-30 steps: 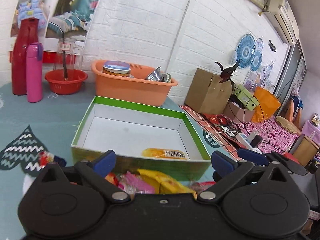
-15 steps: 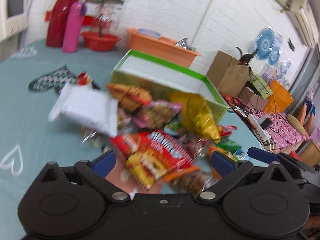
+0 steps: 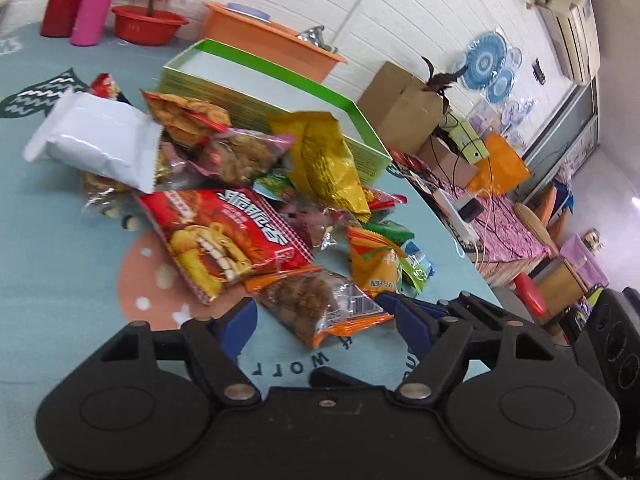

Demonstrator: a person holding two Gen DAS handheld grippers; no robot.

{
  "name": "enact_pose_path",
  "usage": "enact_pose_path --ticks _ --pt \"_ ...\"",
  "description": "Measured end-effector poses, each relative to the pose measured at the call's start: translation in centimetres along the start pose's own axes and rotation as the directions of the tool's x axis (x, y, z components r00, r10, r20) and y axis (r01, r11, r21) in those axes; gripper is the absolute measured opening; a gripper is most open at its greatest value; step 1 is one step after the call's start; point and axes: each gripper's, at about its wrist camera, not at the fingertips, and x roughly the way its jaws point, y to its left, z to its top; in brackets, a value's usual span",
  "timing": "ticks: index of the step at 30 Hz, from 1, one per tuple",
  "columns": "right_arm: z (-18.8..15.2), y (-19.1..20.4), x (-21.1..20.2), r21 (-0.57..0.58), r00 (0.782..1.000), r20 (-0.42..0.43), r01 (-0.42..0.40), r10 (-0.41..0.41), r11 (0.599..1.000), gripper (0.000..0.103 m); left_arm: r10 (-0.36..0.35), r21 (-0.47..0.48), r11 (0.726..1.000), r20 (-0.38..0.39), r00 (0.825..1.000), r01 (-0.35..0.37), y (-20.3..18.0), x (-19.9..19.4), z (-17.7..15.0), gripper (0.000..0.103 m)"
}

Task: Organize snacks
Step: 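Return the left tool to the pile and grasp a clear snack packet, then carry the clear packet into the green box and release it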

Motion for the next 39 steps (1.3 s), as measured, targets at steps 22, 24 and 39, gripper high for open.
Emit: enact_pose_path --ticks 22,24,39 --pt "4.8 -1.9 -1.7 -0.041 0.991 0.128 -0.033 0.038 0.999 0.08 -0.008 0.183 0.983 0.116 0.993 -0.013 -4.5 -2.5 4.0 0.053" --pt "5.6 -2.0 -2.1 -0.06 0.987 0.157 -0.028 0.037 0.998 0.08 -0.009 0.207 0.978 0.134 0.991 -0.019 -5.1 -2.8 5.1 0.053" --pt "12.0 -6.7 3.0 -0.084 0.97 0.239 0.07 -0.048 0.994 0.08 -0.005 0.233 0.972 0.156 0.988 -0.032 -3.7 3.5 15.1 0.053"
